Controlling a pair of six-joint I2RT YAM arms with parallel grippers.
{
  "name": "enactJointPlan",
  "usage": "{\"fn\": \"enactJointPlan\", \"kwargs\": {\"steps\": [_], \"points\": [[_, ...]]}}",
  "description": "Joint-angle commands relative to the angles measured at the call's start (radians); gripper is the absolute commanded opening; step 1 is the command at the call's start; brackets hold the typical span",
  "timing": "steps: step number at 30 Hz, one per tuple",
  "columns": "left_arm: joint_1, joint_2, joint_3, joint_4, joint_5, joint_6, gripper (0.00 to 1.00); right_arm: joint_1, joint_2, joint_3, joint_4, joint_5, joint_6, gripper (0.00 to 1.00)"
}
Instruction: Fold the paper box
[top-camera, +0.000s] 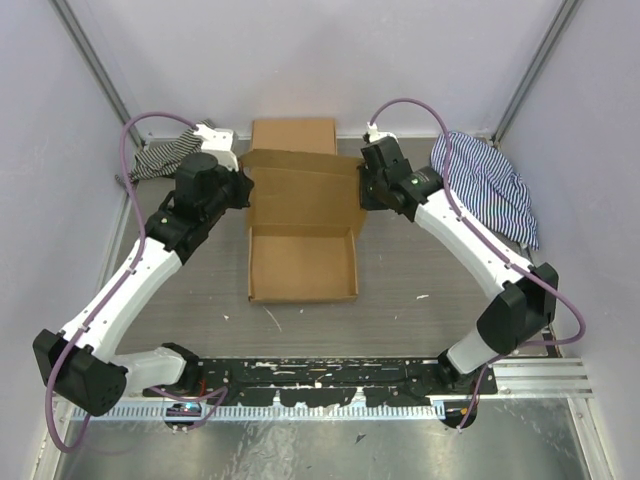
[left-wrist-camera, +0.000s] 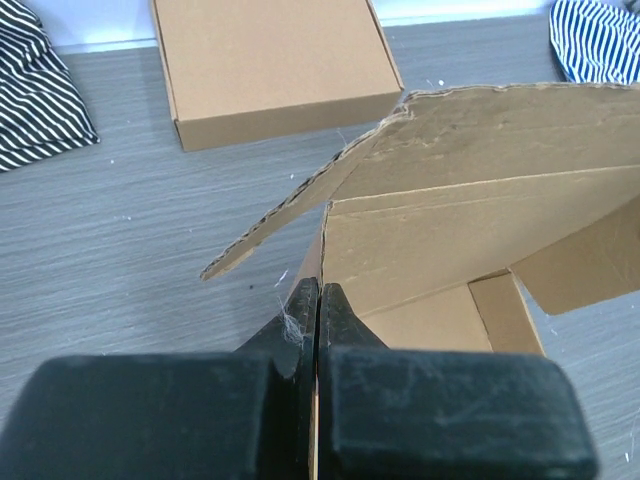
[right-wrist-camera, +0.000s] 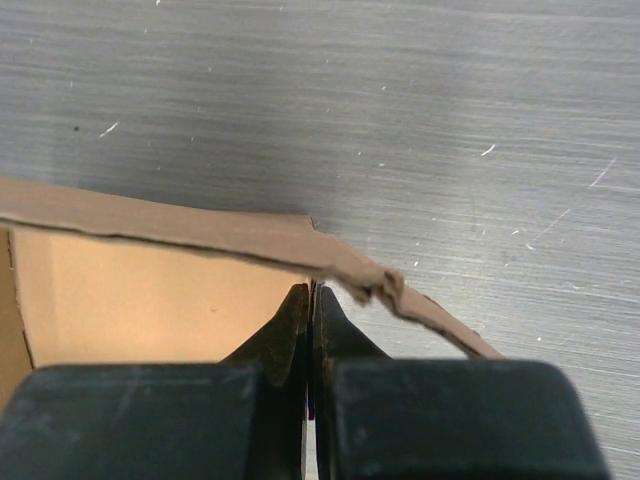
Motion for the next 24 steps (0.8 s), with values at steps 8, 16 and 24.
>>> {"fn": "enactJointPlan", "kwargs": {"steps": [8, 16, 24], "points": [[-0.026, 0.000, -0.073, 0.159, 0.006, -0.125, 0.00, 0.111, -0.139, -0.117, 0.297, 0.277, 0.040, 0.01], [-0.030, -0.060, -0.207, 0.201, -0.010, -0.176, 0.03, 0.163, -0.178, -0.267, 0.381, 0.346, 0.118, 0.01], [-0.041, -0.079, -0.251, 0.181, 0.009, -0.277, 0.05, 0.213, -0.169, -0.306, 0.335, 0.415, 0.171, 0.02]]}}
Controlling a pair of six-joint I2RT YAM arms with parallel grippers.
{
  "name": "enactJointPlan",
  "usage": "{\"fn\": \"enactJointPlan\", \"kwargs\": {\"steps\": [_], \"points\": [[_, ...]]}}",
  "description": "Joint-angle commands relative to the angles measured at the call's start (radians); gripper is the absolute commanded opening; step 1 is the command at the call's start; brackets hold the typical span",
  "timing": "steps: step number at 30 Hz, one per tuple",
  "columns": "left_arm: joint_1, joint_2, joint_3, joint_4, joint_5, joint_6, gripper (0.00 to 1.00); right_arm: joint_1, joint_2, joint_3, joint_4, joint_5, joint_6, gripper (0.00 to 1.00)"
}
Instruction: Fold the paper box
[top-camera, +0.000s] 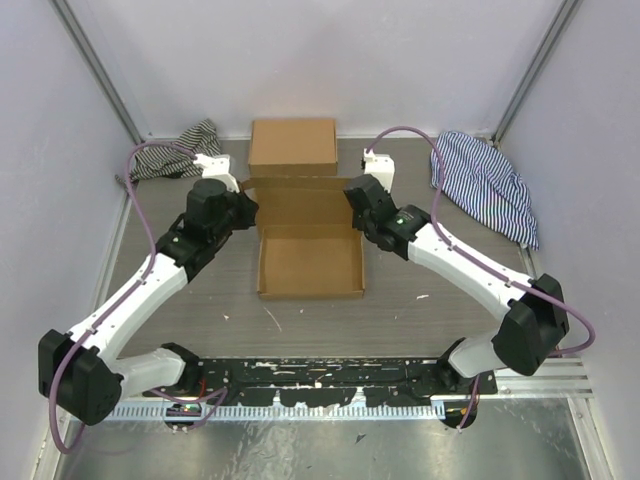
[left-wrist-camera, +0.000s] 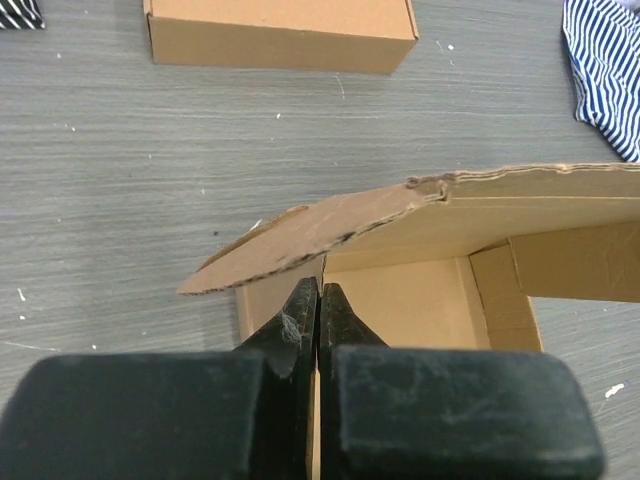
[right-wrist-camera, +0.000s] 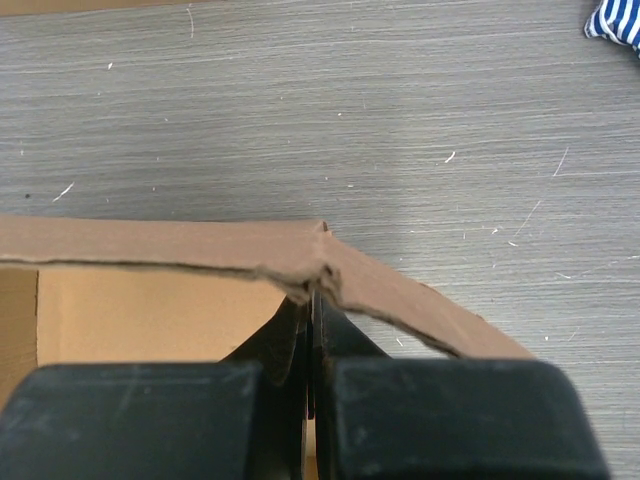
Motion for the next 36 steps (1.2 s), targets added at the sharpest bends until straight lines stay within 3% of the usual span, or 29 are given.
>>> {"fn": "enactJointPlan", "kwargs": {"steps": [1, 11, 16, 23, 30, 36], "points": [[-0.026, -0.041, -0.029, 0.033, 0.050, -0.102, 0.06, 0.040, -0.039, -0.007, 0.058, 0.031, 0.061, 0.02], [-0.070, -0.120, -0.117, -0.034, 0.023, -0.148, 0.11, 0.073, -0.083, -0.083, -0.007, 0.030, 0.128, 0.04], [-0.096, -0.182, -0.164, -0.084, 0.000, -0.156, 0.18, 0.109, -0.120, -0.115, -0.071, 0.013, 0.169, 0.10], [-0.112, -0.326, -0.180, -0.246, -0.011, -0.180, 0.37, 0.143, -0.206, -0.158, -0.198, -0.138, 0.196, 0.40], [-0.115, -0.534, -0.201, -0.436, 0.063, -0.247, 0.41, 0.159, -0.404, -0.181, -0.329, -0.307, 0.178, 0.45], [-0.116, -0.721, -0.170, -0.507, 0.045, -0.273, 0.41, 0.159, -0.617, -0.189, -0.317, -0.395, 0.143, 0.45]]}}
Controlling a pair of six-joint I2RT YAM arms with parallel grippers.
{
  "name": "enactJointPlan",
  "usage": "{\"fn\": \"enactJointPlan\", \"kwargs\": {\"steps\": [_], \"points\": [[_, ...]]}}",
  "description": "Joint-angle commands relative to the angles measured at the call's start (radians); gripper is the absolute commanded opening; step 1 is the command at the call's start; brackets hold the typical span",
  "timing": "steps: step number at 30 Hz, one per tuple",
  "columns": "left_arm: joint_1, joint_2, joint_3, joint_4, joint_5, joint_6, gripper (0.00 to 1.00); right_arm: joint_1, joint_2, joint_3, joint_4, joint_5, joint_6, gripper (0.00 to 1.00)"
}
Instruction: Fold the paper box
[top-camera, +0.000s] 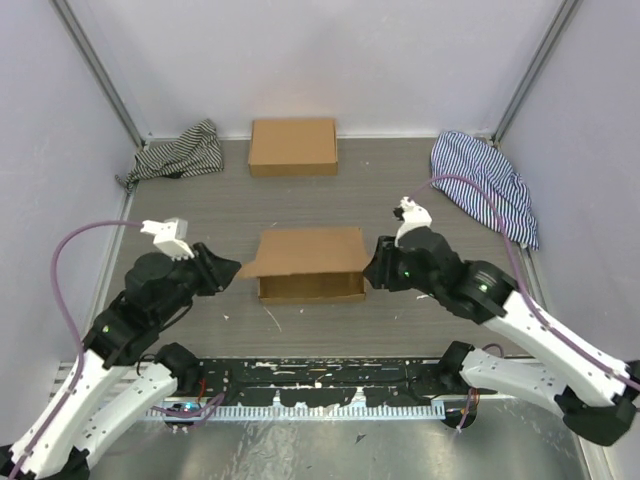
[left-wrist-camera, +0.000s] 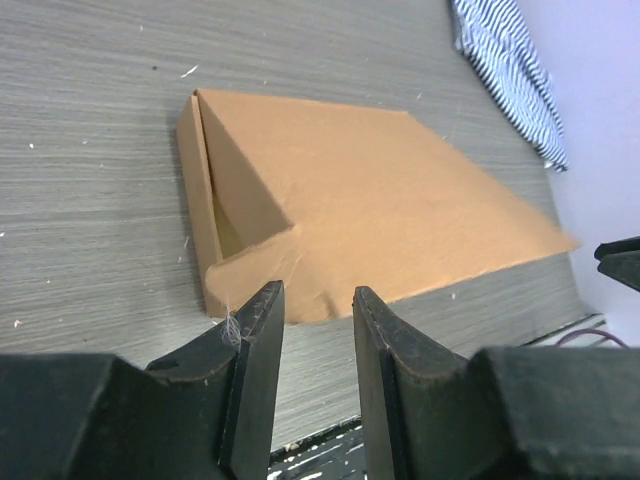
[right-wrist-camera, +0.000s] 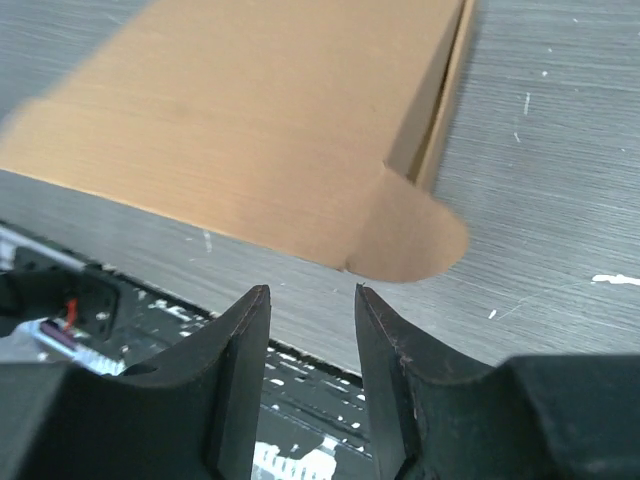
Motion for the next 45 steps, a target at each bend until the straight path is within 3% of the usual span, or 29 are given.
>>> {"fn": "enactJointPlan", "kwargs": {"steps": [1, 7, 15, 19, 24, 33, 45], "points": [[-0.004, -0.098, 0.039, -0.072, -0.006, -0.023, 0.40, 0.004, -0.132, 0.011, 0.006, -0.067, -0.025, 0.45], [-0.004, 0.050, 0.145, -0.078, -0.003, 0.023, 0.43, 0.004, -0.125, 0.019, 0.027, 0.038, -0.037, 0.46], [-0.004, 0.243, 0.077, 0.017, -0.006, 0.065, 0.44, -0.002, 0.123, -0.053, 0.162, 0.097, -0.067, 0.49], [-0.005, 0.352, 0.059, 0.049, 0.004, 0.082, 0.44, -0.047, 0.230, -0.054, 0.240, 0.034, -0.103, 0.46], [-0.007, 0.527, 0.065, 0.096, 0.031, 0.101, 0.43, -0.156, 0.377, -0.088, 0.352, -0.149, -0.138, 0.35], [-0.037, 0.849, 0.099, 0.106, 0.014, 0.128, 0.44, -0.176, 0.546, -0.127, 0.427, -0.188, -0.132, 0.33], [-0.055, 0.847, 0.157, 0.092, -0.054, 0.125, 0.49, -0.180, 0.550, -0.069, 0.412, -0.125, -0.123, 0.34]]}}
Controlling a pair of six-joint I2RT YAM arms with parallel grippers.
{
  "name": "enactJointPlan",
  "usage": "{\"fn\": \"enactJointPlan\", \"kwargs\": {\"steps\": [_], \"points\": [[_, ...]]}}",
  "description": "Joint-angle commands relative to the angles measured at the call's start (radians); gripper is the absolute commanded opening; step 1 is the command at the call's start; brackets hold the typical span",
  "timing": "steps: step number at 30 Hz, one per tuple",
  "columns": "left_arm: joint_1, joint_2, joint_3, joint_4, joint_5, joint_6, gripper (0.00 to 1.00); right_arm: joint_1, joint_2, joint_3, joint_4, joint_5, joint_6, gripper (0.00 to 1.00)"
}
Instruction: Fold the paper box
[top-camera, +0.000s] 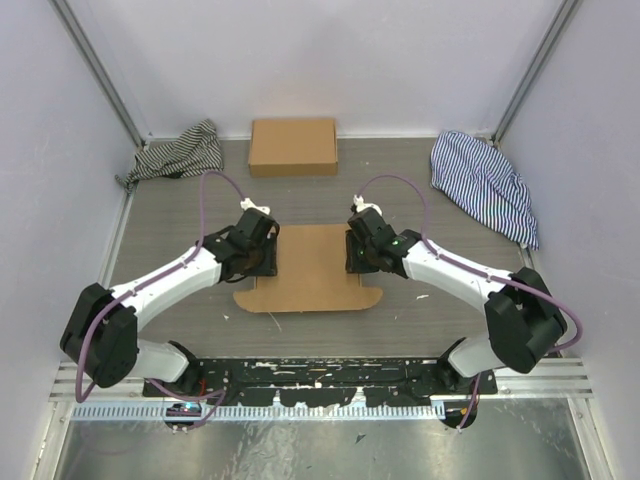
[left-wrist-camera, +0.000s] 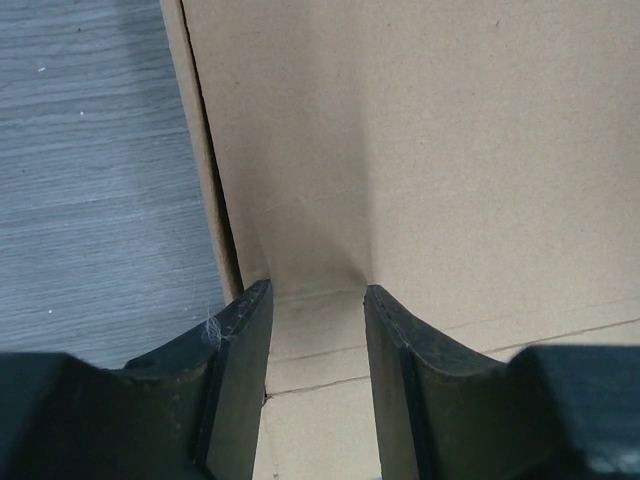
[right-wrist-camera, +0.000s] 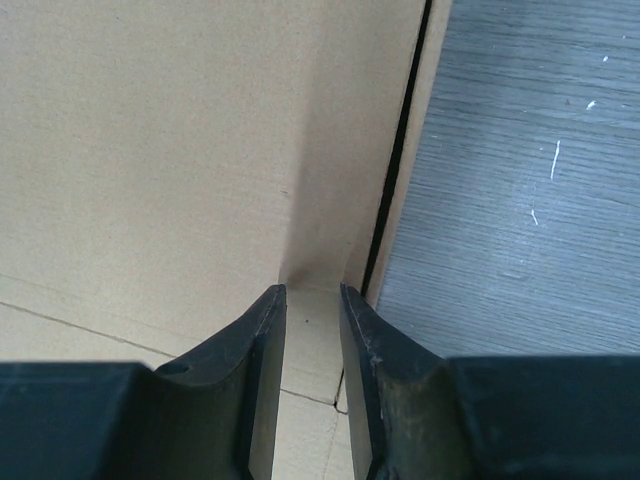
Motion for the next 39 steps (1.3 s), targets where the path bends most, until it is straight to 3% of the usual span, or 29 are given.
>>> {"fn": "enactJointPlan", "kwargs": {"steps": [1, 8, 13, 16, 19, 22, 26, 30, 39], "points": [[-0.007, 0.004, 0.047, -0.011, -0.022, 0.010, 0.50, 0.001, 0.037, 0.059, 0.011, 0.023, 0.000, 0.35], [-0.005, 0.030, 0.198, -0.088, -0.063, 0.069, 0.60, -0.050, 0.049, 0.187, -0.035, 0.046, -0.031, 0.40], [-0.004, -0.029, 0.241, -0.173, -0.140, 0.070, 0.73, -0.061, -0.054, 0.193, -0.101, 0.113, -0.044, 0.58], [-0.003, -0.158, 0.144, -0.167, -0.070, 0.053, 0.80, -0.061, -0.183, 0.108, -0.109, 0.057, -0.043, 0.70], [-0.004, -0.288, -0.012, -0.103, 0.066, 0.023, 0.81, -0.059, -0.297, -0.031, -0.096, -0.070, -0.046, 0.84], [-0.006, -0.414, -0.141, -0.088, 0.105, -0.027, 0.81, -0.049, -0.382, -0.134, -0.071, -0.170, -0.036, 0.99], [-0.006, -0.558, -0.250, -0.093, 0.094, -0.063, 0.79, -0.017, -0.436, -0.192, -0.060, -0.167, -0.019, 1.00], [-0.005, -0.596, -0.294, -0.088, 0.079, -0.077, 0.79, 0.008, -0.405, -0.184, -0.066, -0.130, -0.016, 1.00], [-0.006, -0.419, -0.231, -0.082, 0.094, -0.060, 0.77, 0.068, -0.283, -0.141, -0.054, -0.099, -0.022, 1.00]]}}
